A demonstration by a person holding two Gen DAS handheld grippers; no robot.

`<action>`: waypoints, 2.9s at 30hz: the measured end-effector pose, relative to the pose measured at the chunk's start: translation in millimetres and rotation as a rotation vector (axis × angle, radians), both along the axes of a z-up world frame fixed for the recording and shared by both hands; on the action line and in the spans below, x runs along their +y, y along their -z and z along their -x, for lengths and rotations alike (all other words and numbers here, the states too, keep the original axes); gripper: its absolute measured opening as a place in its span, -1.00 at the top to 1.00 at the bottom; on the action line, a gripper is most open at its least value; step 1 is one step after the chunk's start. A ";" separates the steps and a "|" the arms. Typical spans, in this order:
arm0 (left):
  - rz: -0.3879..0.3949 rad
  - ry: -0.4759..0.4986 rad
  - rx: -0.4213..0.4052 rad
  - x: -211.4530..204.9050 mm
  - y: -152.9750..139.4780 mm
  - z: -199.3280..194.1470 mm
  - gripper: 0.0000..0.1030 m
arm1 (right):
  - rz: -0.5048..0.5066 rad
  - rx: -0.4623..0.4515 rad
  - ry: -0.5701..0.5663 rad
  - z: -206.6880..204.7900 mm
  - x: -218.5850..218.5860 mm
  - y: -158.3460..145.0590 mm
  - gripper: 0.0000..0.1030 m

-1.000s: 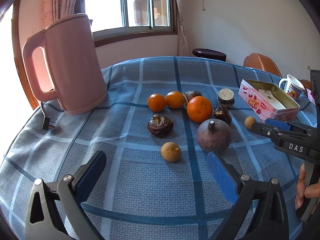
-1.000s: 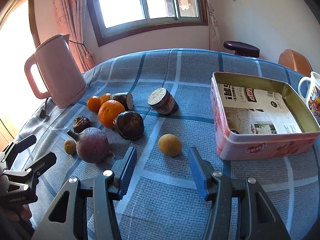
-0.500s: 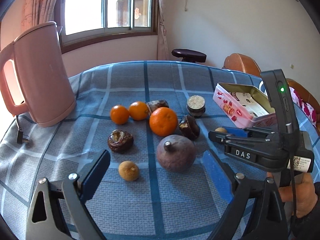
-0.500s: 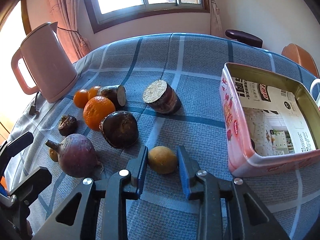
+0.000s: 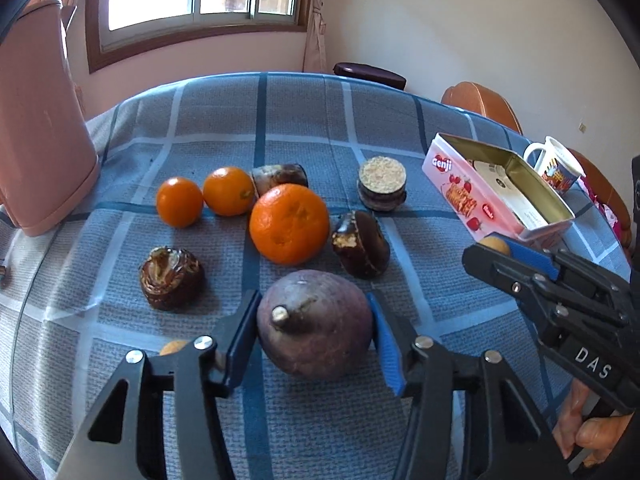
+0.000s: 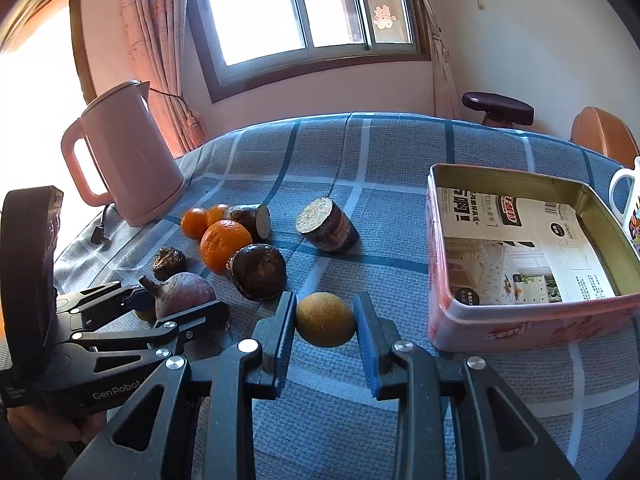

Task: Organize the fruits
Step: 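Carry both fruits over the pink tin and open both tools to drop them in, then move both open tools back from the tin to the fruit cluster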

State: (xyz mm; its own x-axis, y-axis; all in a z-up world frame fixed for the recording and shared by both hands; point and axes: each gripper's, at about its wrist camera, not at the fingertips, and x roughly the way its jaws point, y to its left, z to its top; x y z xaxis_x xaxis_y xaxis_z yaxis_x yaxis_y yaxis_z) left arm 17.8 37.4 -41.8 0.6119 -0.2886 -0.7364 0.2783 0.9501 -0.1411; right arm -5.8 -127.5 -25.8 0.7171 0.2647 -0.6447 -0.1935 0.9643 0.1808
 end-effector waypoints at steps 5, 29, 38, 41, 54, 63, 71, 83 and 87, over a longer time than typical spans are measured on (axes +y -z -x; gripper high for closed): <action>0.022 -0.015 -0.001 2.4 0.5 1.3 -0.06 | -0.015 -0.037 -0.007 3.9 -0.2 -5.9 0.39; 0.078 0.135 -0.249 -112.4 -58.5 -11.8 -0.06 | 0.113 -0.167 0.266 -12.1 -141.0 -26.4 0.39; 0.066 0.228 -0.187 -184.8 -41.5 -31.8 -0.07 | 0.101 -0.081 0.262 -30.7 -170.7 -9.2 0.39; 0.066 0.241 -0.156 -195.6 -33.4 -36.8 -0.06 | 0.073 -0.059 0.259 -33.2 -179.5 -6.8 0.39; 0.037 0.240 -0.131 -210.0 -23.9 -45.3 -0.07 | 0.049 -0.013 0.279 -39.4 -190.7 -2.1 0.38; 0.015 0.197 -0.185 -206.1 -28.2 -40.6 -0.34 | -0.019 -0.015 0.275 -37.4 -196.6 -3.3 0.28; 0.024 0.136 -0.327 -192.0 -51.2 -22.4 -1.00 | -0.112 -0.129 0.327 -19.9 -211.3 -19.0 -0.52; -0.003 0.043 -0.392 -168.9 -53.8 -9.7 -1.00 | 0.046 -0.290 0.386 -2.7 -189.6 -31.4 -0.52; -0.005 0.037 -0.377 -159.3 -49.6 -6.3 -1.00 | 0.052 -0.285 0.397 -3.0 -185.9 -30.3 -0.52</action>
State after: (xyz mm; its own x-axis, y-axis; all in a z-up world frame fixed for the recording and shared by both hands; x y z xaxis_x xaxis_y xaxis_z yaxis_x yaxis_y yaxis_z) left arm 24.1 -121.9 7.8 0.8296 -0.3122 -0.4629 0.3436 0.9389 -0.0175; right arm -2.8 -313.5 4.5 0.9058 -0.0923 -0.4136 0.1564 0.9799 0.1238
